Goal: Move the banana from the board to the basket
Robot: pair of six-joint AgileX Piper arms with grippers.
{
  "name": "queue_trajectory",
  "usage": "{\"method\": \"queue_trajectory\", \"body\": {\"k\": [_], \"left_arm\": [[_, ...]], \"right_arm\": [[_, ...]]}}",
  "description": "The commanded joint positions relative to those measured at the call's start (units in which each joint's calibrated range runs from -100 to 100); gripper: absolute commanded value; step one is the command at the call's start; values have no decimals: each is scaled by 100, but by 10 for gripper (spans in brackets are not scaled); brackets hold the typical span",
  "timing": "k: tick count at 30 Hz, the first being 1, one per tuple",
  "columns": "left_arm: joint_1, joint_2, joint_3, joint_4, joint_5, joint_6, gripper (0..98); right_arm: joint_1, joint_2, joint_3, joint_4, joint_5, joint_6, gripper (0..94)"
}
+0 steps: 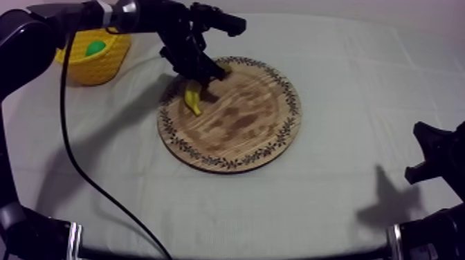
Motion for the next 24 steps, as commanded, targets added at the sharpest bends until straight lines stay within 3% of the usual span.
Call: {"method": "queue_trajectory", "body": {"k": [1,16,24], "left_arm": [[21,-48,42,-5,11,13,189],[376,-1808,1108,-324,-50,428,182],[546,-3188,1904,-447,-213,833,190]], "right_arm": [[1,0,-5,-1,-11,-3,3],[1,0,-5,-1,-11,-3,3],[1,0,-5,-1,-11,-3,3]]}}
